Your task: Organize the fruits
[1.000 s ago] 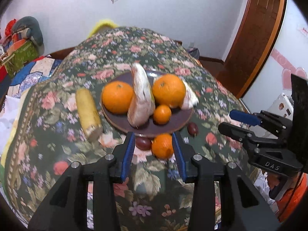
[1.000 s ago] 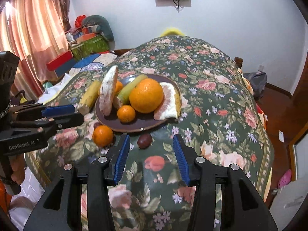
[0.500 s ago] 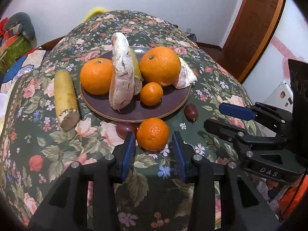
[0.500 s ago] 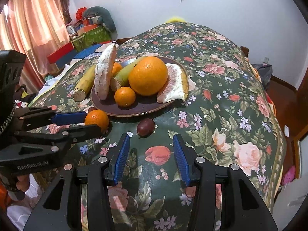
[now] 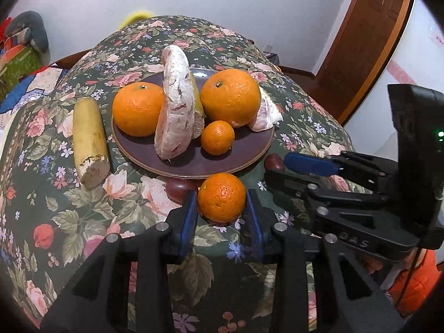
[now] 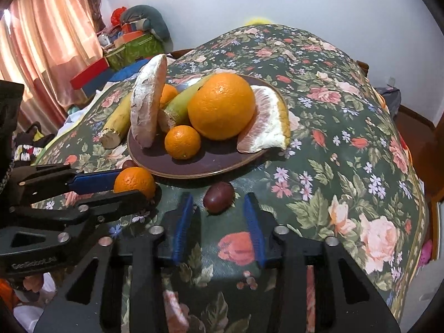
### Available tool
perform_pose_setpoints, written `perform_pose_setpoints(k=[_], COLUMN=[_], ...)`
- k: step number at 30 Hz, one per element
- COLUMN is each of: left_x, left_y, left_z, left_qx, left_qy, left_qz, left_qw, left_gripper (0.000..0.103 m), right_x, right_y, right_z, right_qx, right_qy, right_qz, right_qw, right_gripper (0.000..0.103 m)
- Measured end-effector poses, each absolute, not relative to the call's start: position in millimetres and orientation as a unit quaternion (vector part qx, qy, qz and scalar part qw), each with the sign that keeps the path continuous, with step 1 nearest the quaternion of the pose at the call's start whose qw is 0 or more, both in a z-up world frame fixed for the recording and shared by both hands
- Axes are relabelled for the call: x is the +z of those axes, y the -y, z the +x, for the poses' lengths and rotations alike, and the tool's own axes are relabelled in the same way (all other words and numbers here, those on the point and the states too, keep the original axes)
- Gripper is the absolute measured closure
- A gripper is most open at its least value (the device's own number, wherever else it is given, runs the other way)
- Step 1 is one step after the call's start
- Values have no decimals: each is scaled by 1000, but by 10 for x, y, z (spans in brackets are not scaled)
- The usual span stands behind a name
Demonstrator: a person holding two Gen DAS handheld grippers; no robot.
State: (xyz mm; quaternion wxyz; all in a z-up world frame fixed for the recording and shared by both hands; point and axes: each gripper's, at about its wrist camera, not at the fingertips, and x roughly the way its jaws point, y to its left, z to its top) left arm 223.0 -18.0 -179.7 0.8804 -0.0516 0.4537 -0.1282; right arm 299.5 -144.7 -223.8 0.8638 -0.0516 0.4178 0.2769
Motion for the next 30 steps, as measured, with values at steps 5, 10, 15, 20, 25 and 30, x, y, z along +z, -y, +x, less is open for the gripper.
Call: perform_pose_setpoints(k=[5, 10, 15, 20, 25, 30], left_x=[-1700, -1578, -1537, -1539, -1612, -1657], left_y=[168, 160, 159, 186, 214, 209], left_z=[2195, 2179, 2237, 2312, 2385, 2443], left_qx=[-129, -121, -119, -110, -110, -105], left_qy=[-442, -426, -421, -418, -427, -429], left_qz=[-52, -44, -42, -34, -28, -29], left_qw=[886, 895, 898, 901, 897, 897], left_gripper=[68, 68, 68, 68, 68, 68], right_x=[-2242, -2190, -2043, -1909, -1910, -1992], right_y=[1430, 1461, 1488, 1478, 1421, 1425], right_z=[3017, 2978, 2940, 2984, 3098, 3201], right_qx=[279, 283, 287, 286, 273, 269], right_qy=[-419, -414, -398, -379, -373, -385], right_qz=[-51, -43, -33, -28, -40, -39], right_qw=[863, 864, 871, 880, 886, 882], right_gripper=[86, 87, 87, 87, 87, 87])
